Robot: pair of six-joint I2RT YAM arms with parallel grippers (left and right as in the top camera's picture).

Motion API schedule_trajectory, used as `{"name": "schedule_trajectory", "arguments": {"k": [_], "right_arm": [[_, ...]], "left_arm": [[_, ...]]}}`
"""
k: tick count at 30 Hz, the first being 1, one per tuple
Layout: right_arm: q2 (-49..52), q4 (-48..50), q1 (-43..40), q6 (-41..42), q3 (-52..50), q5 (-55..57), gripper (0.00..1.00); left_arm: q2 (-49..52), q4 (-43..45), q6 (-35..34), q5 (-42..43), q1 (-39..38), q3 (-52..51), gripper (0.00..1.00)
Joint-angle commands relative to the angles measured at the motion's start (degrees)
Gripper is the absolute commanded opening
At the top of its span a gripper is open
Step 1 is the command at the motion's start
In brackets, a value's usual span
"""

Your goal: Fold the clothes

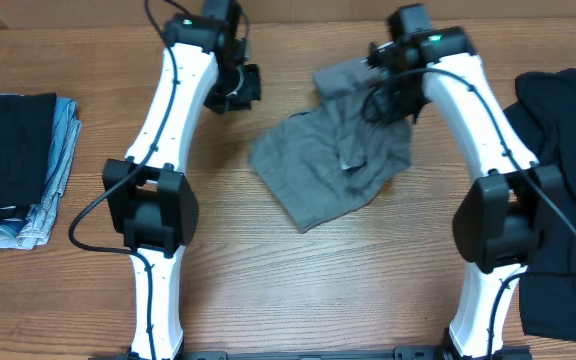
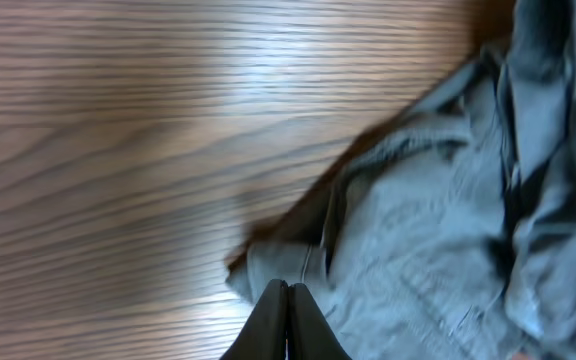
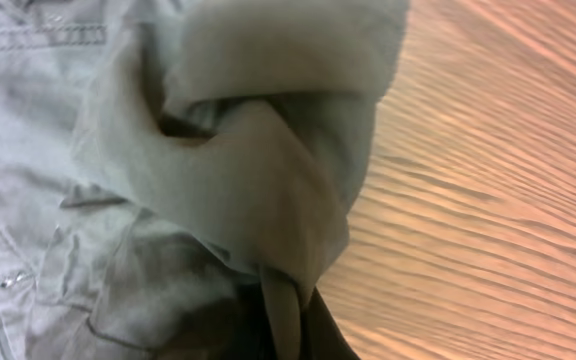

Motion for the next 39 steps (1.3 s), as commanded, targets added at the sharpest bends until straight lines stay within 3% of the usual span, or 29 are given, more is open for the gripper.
{"name": "schedule_trajectory", "arguments": {"k": [1, 6, 10, 14, 21, 26, 35, 39], "right_arm": [[-1.97, 1.46, -5.9, -0.76, -0.02, 0.87, 0.04], [-1.97, 2.54, -11.61, -0.5, 0.02, -5.01, 0.04], [-1.97, 2.32, -11.17, -0.48, 0.02, -8.2, 0.04], [-1.97, 2.34, -11.26, -0.26, 0.02, -13.94, 0.04], [-2.08, -1.88, -9.2, -2.99, 0.02, -15.21, 0.04], [-3.04, -4.7, -5.6, -5.11, 0.04, -14.53, 0.04], [-4.55, -10.73, 6.64, -4.85, -0.48, -7.21, 0.04], [-4.52, -9.11, 9.92, -3.48, -6.08, -7.8, 0.04]], "left_arm": [[0.09, 0.07, 0.76, 2.08, -2.25, -0.09, 0.04], [0.09, -2.23, 0.94, 6.71, -7.93, -1.18, 0.04], [0.11, 6.67, -1.66, 14.58, -14.23, -8.96, 0.04], [0.11, 17.68, -7.15, 14.99, -18.23, -18.49, 0.04], [1.46, 24.2, -7.65, 13.46, -16.9, -24.13, 0.04], [8.59, 25.73, -8.94, 14.82, -15.98, -24.13, 0.04], [9.11, 26.77, -8.44, 16.98, -10.19, -24.02, 0.04], [9.11, 26.91, -7.43, 16.96, -9.38, -23.82, 0.04]]}}
